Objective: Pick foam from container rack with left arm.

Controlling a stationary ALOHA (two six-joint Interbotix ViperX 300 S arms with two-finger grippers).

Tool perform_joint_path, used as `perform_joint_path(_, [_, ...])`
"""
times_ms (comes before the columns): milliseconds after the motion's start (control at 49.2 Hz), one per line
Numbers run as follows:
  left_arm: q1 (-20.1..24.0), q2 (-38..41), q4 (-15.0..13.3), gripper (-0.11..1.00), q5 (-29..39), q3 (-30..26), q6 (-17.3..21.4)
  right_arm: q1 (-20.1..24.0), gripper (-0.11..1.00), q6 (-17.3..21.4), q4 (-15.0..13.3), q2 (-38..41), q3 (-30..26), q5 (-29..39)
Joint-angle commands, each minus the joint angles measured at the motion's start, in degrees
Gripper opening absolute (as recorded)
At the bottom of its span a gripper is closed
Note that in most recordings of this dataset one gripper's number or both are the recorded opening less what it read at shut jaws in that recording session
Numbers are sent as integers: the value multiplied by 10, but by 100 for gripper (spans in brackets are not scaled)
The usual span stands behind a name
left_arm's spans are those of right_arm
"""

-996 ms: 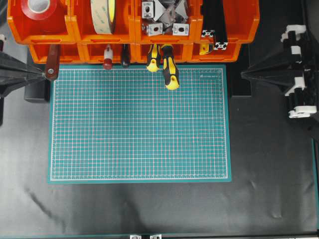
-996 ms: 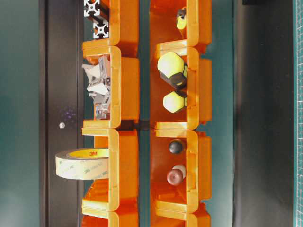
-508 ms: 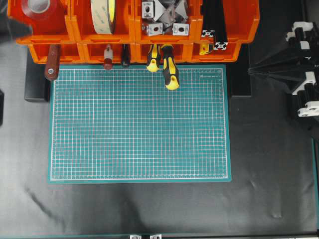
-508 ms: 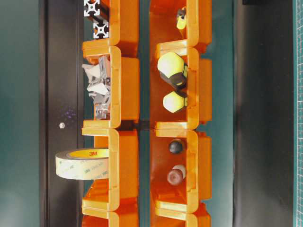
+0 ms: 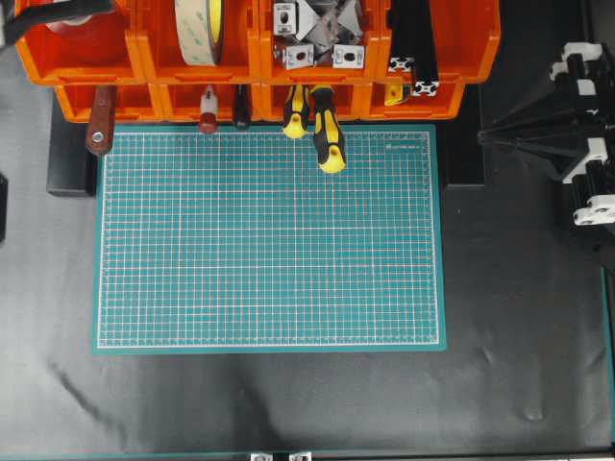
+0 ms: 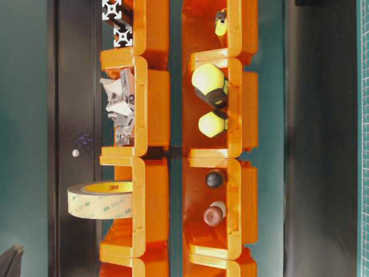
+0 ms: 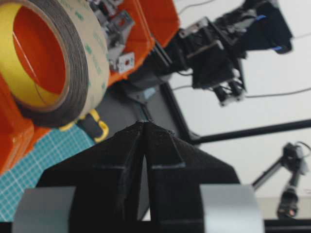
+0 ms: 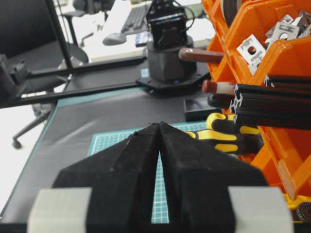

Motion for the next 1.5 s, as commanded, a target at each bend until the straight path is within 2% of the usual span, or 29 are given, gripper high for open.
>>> perform_joint_path(0, [4, 18, 2, 0, 18, -29, 4, 2, 0, -1, -1, 4, -17, -9])
perform_joint_path(142, [6, 53, 4, 4, 45, -48, 9, 4, 0, -5, -2, 0, -17, -8])
perform_joint_path(244, [11, 65, 4, 14, 45, -62, 31, 10, 0, -5, -3, -2, -14, -8])
perform_joint_path(325, [13, 70, 4, 33, 49, -69, 49, 16, 0, -5, -3, -1, -11, -9])
perform_joint_path(467, [25, 76, 2, 74, 55, -77, 41, 29, 0, -5, -3, -2, -10, -9])
perform_joint_path(528, [33, 76, 2, 86, 65, -79, 26, 33, 0, -5, -4, -1, -10, -9])
perform_joint_path(569, [37, 77, 2, 90, 71, -79, 16, 35, 0, -5, -4, -1, -10, -9])
perform_joint_path(935, [54, 115, 2, 89, 90, -110, -34, 40, 0, -5, -4, -2, -7, -8])
perform_joint_path(1483, [53, 183, 2, 88, 85, -140, -39, 53, 0, -4, -4, -2, -2, -8])
